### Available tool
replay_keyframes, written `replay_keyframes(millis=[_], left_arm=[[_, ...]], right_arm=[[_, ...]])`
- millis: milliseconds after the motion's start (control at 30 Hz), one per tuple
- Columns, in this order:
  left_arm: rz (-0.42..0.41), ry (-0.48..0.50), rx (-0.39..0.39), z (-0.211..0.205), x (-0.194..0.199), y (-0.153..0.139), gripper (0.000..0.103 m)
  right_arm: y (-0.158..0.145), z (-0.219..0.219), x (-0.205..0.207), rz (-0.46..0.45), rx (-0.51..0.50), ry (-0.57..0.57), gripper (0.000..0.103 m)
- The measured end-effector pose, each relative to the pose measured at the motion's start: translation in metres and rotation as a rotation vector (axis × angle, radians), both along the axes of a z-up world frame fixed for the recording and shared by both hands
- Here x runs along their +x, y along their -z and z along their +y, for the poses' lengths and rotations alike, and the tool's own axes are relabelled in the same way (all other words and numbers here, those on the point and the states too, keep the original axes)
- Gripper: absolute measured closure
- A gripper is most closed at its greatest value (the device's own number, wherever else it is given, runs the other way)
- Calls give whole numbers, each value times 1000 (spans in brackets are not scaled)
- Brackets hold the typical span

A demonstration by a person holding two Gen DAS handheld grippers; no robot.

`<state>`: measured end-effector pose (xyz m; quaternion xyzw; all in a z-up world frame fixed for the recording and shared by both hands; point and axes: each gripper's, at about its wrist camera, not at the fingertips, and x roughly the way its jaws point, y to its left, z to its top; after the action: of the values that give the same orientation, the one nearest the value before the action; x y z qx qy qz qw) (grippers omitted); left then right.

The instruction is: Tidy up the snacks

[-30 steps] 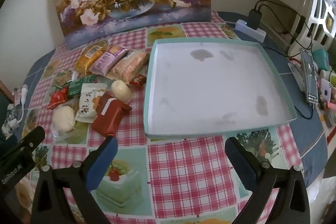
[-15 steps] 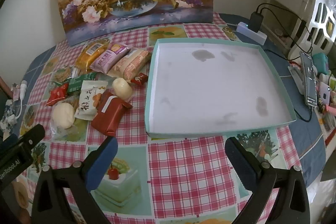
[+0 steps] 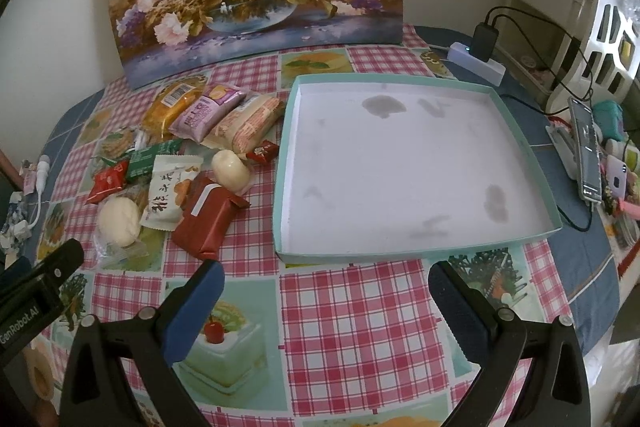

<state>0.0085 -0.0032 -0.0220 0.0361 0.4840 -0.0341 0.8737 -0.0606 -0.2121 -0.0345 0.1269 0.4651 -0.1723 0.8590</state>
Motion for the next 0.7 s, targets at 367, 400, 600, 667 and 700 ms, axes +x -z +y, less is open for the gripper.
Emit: replay_keyframes(millis=[367,400,600,667,700], left_arm=[[2,1,-1,5,0,-1,0],[0,2,-2,3,-2,0,0],[0,2,-2,2,-2,0,0],[0,1,-2,3,-2,0,0],[0,1,-2,5,-3,1,0]], right_arm=[[0,0,0,1,0,1,0],[0,0,0,1,0,1,0],[0,-1,0,2,0,2,0],[0,0,0,1,0,1,0],[0,-1,1,2,0,2,0]])
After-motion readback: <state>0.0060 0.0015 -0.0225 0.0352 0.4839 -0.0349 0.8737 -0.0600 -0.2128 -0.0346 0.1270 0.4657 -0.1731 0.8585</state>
